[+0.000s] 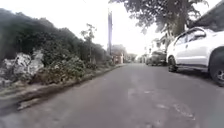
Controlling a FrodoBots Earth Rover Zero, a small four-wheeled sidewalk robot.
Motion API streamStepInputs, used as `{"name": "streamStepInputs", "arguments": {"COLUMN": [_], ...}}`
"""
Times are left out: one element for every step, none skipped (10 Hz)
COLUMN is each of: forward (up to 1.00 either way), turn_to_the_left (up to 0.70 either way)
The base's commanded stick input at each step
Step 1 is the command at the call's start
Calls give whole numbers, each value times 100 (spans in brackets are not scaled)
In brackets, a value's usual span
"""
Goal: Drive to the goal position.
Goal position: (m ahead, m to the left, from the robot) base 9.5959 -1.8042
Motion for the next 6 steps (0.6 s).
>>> {"name": "streamStepInputs", "arguments": {"forward": [100,100,100,100,100,100], "turn_to_the_left": [10,10,10,10,10,10]}}
